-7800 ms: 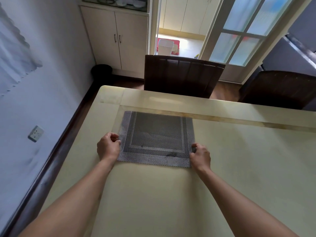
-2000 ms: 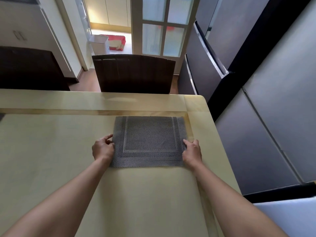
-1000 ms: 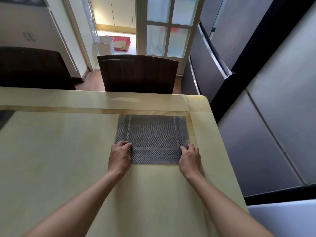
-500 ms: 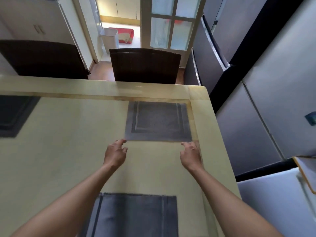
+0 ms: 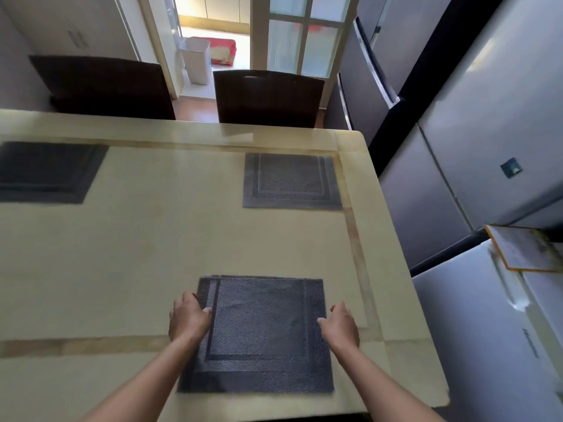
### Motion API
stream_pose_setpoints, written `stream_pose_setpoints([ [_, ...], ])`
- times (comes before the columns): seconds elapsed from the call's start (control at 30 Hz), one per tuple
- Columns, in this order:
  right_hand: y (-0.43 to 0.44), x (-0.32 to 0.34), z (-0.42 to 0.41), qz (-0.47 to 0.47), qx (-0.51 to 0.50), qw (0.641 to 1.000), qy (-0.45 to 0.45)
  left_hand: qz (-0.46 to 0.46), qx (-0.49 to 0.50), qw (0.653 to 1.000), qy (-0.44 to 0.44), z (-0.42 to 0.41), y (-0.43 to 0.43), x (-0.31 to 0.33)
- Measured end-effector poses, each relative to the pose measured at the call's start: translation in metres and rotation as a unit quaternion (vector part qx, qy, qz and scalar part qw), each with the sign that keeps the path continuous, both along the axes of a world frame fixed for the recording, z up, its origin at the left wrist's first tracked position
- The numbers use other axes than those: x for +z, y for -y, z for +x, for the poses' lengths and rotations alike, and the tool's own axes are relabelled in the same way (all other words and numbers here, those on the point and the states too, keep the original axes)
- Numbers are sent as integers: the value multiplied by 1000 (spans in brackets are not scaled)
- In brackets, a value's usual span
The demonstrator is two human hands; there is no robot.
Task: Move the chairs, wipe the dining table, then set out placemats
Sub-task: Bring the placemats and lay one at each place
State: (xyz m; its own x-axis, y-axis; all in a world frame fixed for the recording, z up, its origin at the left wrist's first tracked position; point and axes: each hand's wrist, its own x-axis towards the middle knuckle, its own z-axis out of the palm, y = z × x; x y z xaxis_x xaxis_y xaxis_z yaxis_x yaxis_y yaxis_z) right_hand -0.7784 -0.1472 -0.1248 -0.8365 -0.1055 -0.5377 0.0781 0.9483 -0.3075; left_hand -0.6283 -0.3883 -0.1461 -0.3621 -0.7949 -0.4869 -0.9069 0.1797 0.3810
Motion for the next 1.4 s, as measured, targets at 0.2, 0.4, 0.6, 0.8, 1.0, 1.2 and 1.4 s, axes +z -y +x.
stream_pose_setpoints([
  [0.2, -1, -7, 21, -14, -55, 998, 34, 22, 60, 998, -10, 18, -3, -3],
  [0.4, -1, -5, 25, -20, -76, 997, 24, 31, 96, 994, -29, 20, -8, -2],
  [0.6, -1, -2, 28, -17, -65, 998, -3, 14, 95, 994, -45, 21, -10, 1],
  [0.8, -1, 5, 34, 15, -28, 999, -40, 6, 88, 993, -80, 23, -13, 11],
  [1.0, 2, 17, 34, -19, -48, 996, -71, 46, 112, 979, -162, 29, -4, 23],
  [1.2, 11, 48, 40, -105, -82, 982, -131, 197, 194, 908, -315, 42, 13, 53],
  [1.4, 32, 78, 46, -219, -110, 959, -145, 247, 172, 877, -375, 55, 36, 92],
])
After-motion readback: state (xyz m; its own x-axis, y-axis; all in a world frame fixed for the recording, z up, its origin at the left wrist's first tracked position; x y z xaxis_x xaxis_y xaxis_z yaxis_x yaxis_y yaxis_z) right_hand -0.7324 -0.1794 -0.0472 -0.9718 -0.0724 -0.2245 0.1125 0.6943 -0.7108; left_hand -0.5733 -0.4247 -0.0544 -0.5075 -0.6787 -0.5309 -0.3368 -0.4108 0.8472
